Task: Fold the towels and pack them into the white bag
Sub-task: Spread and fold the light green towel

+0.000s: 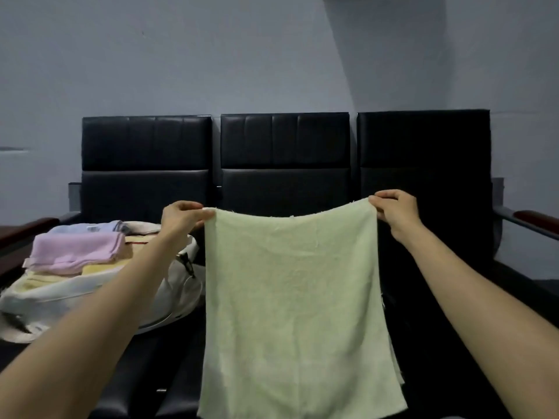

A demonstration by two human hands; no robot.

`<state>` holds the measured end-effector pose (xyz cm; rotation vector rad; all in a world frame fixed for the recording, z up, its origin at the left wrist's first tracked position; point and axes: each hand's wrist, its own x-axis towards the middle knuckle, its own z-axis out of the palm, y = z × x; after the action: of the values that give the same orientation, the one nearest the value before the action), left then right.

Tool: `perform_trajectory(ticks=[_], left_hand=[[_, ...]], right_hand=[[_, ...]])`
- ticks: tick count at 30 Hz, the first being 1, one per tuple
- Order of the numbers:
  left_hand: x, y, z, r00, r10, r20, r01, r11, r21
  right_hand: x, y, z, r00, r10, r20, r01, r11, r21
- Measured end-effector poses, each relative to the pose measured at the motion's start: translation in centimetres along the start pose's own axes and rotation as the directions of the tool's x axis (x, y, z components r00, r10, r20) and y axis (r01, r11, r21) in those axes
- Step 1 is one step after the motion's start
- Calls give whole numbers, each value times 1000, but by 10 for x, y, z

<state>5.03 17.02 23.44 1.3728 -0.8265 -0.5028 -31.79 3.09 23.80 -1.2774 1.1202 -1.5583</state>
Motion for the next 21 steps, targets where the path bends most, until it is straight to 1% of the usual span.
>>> perform_trajectory(ticks=[5, 8, 11, 14, 16, 18, 21], left_hand=[[21, -58, 25, 995, -82, -49, 83, 996, 35], [14, -91, 30, 994, -111, -10, 111, 990, 86], [2, -124, 22, 977, -208, 55, 202, 975, 97], [-20, -141, 12, 932, -345, 114, 326, 932, 161], [-40, -149, 5, 883, -438, 171, 384, 881, 276], [-58, -158, -4, 822, -510, 255, 396, 832, 388], [-72, -174, -13, 788, -549, 277, 349, 770, 534]], right_hand=[[16, 51, 18, 996, 87, -2, -87, 995, -58], [10, 84, 14, 989, 145, 19, -143, 986, -88], [-6, 113, 0, 977, 211, 41, -204, 971, -127], [-29, 136, -17, 959, 275, 66, -254, 941, -222], [-45, 147, -28, 945, 313, 98, -269, 911, -313], [-60, 157, -37, 924, 353, 145, -267, 870, -415], [-77, 171, -50, 893, 407, 193, -204, 747, -633]])
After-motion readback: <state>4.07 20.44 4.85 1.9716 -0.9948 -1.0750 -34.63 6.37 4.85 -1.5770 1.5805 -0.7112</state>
